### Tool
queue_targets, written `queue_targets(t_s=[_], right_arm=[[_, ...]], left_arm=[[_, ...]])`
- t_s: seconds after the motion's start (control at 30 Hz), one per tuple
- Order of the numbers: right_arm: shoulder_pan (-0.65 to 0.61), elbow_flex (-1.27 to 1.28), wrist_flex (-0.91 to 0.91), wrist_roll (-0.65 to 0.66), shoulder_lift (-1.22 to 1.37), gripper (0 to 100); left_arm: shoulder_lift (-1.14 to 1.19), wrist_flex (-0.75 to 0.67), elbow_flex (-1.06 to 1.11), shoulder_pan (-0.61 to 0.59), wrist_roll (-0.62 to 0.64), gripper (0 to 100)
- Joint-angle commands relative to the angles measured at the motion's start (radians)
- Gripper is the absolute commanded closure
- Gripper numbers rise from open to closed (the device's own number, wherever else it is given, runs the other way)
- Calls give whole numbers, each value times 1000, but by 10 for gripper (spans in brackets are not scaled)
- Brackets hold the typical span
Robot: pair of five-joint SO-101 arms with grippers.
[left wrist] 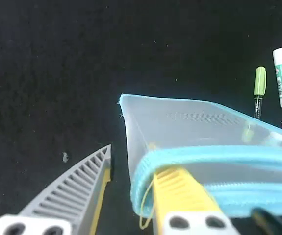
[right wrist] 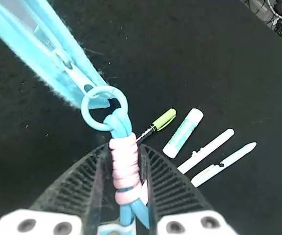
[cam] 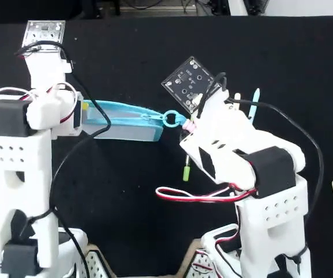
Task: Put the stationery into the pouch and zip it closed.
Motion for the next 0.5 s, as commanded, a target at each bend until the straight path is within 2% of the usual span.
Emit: queue_targets(t_s=[0.0,0.07,0.17,0.23,0.47], right_arm=[[21,-7,-9,6,2,988],[26,-12,-11,8,1,988],[28,-21,-6,8,-1,988],[28,-25,-6,8,-10,988],[23,-22,-9,6,-74,988]], left_arm=[[3,3,-47,-15,-8,877],[2,3,-42,-16,-3,883],[0,3,-61,-33,2,982],[-2,3,-68,-38,20,959],[-84,2,-61,-50,130,970]])
